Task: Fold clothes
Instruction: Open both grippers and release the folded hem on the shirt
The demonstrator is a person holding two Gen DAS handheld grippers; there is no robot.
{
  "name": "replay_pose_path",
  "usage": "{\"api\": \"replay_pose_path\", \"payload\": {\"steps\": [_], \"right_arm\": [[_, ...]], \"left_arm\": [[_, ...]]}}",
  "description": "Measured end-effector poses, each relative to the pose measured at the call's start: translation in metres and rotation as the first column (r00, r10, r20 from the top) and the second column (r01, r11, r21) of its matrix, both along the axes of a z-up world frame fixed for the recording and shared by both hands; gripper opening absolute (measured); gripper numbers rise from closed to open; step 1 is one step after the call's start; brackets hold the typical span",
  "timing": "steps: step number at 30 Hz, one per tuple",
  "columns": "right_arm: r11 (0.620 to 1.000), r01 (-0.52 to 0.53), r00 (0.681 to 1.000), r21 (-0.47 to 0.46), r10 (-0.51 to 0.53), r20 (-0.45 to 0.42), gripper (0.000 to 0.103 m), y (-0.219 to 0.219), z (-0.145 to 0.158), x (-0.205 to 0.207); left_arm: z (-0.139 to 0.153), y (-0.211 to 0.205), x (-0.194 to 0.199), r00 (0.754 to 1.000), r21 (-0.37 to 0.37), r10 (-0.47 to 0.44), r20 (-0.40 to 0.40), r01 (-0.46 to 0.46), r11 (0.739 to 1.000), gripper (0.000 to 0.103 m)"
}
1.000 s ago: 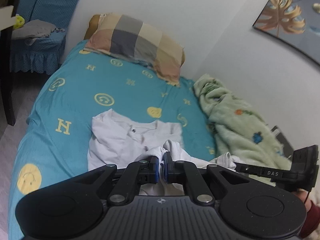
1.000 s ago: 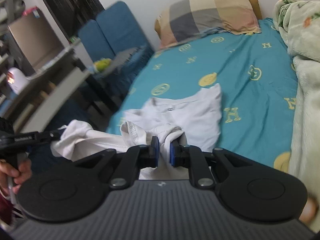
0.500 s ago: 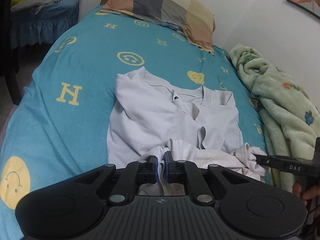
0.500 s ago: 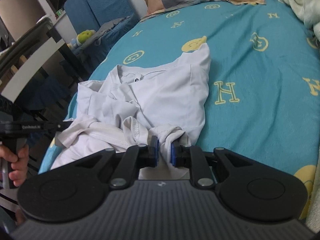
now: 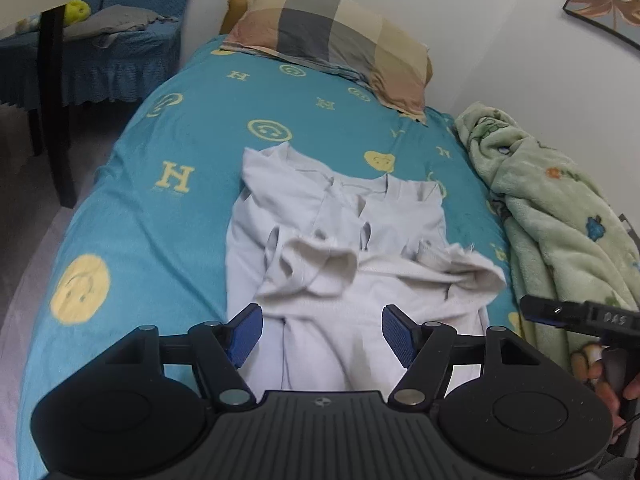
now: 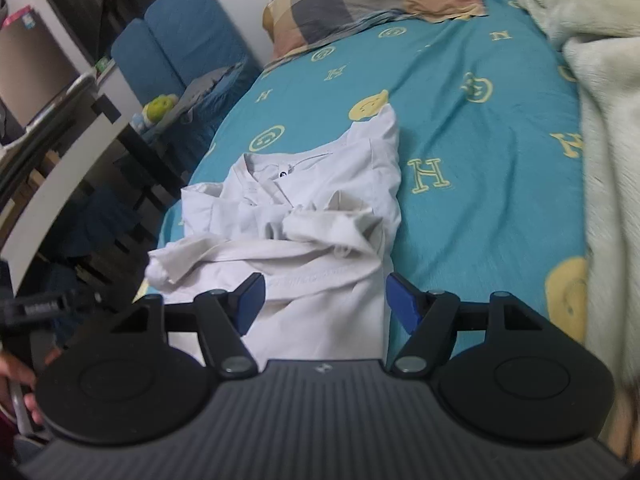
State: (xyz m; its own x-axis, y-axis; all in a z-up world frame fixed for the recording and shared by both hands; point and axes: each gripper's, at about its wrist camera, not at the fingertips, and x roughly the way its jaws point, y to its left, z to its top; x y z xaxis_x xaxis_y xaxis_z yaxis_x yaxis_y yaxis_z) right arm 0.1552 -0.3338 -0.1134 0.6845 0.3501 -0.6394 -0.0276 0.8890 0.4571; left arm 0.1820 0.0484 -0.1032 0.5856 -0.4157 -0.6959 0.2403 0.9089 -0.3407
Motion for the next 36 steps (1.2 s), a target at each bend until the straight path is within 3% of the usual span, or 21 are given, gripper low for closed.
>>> {"api": "replay_pose_path", "payload": {"steps": [2, 8, 13, 20, 21, 22, 24, 25, 26, 29, 36], "right_arm": [[1.0, 0.015, 1.0, 0.021, -0.015, 0.002, 0.07, 0.003, 0.003, -0.013], [0.997, 0.071, 0.995, -0.015, -0.072, -0.067, 0.069, 0.016, -0.015, -0.034], [0.993, 0.115, 0.99, -0.024, -0.116, -0.075, 0.065, 0.007, -0.031, -0.032], [0.996, 0.075, 0.995, 0.054, -0.071, -0.072, 0.059, 0.008, -0.045, -0.018], [0.996, 0.061, 0.996, 0.062, -0.057, -0.066, 0.059, 0.01, -0.046, -0.016], [0.997, 0.05, 0.997, 0.063, -0.046, -0.058, 0.059, 0.012, -0.047, -0.015], [0.998, 0.036, 0.998, 0.055, -0.033, -0.055, 0.048, 0.015, -0.05, -0.012], [0.998, 0.036, 0.997, 0.046, -0.033, -0.064, 0.031, 0.016, -0.052, -0.009], [0.999, 0.038, 0.996, 0.035, -0.035, -0.083, 0.021, 0.016, -0.054, -0.007], [0.998, 0.035, 0.996, 0.044, -0.031, -0.088, 0.005, 0.011, -0.053, -0.004], [0.996, 0.093, 0.994, 0.004, -0.092, -0.063, 0.004, 0.0, -0.043, -0.013]], "left_arm": [[-0.002, 0.002, -0.016, 1.0, -0.016, 0.012, -0.008, -0.012, 1.0, 0.069], [-0.019, 0.003, -0.033, 1.0, 0.032, 0.009, -0.019, -0.008, 0.999, 0.064], [-0.038, 0.005, -0.024, 0.998, 0.011, 0.003, -0.066, -0.003, 1.0, 0.044], [-0.048, 0.003, -0.017, 0.997, -0.003, -0.002, -0.079, 0.002, 1.0, 0.038], [-0.048, 0.003, -0.017, 0.997, -0.011, -0.003, -0.077, 0.003, 1.0, 0.036], [-0.048, 0.003, -0.016, 0.997, -0.019, -0.005, -0.076, 0.003, 1.0, 0.027], [-0.05, 0.001, -0.013, 0.995, -0.02, -0.014, -0.102, 0.012, 1.0, 0.014], [-0.051, -0.001, -0.012, 0.993, -0.017, -0.02, -0.12, 0.018, 1.0, 0.009], [-0.049, -0.001, -0.012, 0.992, -0.011, -0.023, -0.121, 0.022, 1.0, 0.007], [-0.042, 0.004, -0.012, 0.991, -0.026, -0.007, -0.134, 0.003, 1.0, 0.004], [-0.023, 0.02, -0.02, 0.99, -0.033, 0.048, -0.131, -0.053, 0.998, 0.004]]}}
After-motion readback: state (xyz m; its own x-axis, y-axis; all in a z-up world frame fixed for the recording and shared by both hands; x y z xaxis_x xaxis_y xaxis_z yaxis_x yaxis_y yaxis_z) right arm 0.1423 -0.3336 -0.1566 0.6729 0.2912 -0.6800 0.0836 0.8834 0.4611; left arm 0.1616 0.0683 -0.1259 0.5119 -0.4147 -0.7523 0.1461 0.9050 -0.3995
